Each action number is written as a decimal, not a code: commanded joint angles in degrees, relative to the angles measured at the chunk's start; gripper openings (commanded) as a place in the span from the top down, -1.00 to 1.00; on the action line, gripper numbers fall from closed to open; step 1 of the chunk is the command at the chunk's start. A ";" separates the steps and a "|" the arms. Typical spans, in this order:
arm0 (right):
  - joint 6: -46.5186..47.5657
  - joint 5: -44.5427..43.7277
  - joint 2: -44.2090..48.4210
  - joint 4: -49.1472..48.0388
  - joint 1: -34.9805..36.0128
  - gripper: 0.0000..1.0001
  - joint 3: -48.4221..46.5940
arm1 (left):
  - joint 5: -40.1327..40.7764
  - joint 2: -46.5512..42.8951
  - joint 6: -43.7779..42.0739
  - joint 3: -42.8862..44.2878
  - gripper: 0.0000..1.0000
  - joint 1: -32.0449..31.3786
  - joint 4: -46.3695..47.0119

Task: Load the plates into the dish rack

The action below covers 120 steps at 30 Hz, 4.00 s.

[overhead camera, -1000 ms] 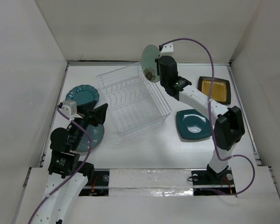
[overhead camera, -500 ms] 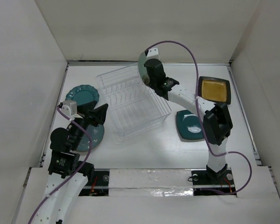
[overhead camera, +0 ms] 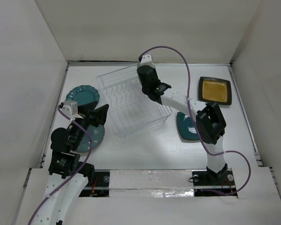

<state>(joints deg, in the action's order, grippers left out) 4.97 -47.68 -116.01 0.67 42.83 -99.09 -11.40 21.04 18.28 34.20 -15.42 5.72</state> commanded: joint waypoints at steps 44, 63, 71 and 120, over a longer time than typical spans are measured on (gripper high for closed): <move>-64.82 40.29 33.33 -33.88 -60.30 -0.35 68.42 | -3.19 0.67 0.53 -0.18 0.97 -0.31 3.69; -79.76 51.99 8.25 -46.72 -61.73 -0.24 58.22 | -2.32 1.90 -0.09 0.17 0.11 -0.31 2.81; -81.00 53.30 5.00 -47.42 -61.73 -0.01 54.45 | -0.82 1.99 -0.71 0.70 0.10 -0.31 2.63; -76.70 65.97 39.00 -52.19 -52.86 1.00 58.06 | -1.17 1.82 -0.53 0.70 0.12 -0.31 2.63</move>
<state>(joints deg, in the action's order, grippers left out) -74.78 16.73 -82.63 -47.40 -14.72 -34.41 -11.81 22.98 17.87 34.20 -15.42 5.69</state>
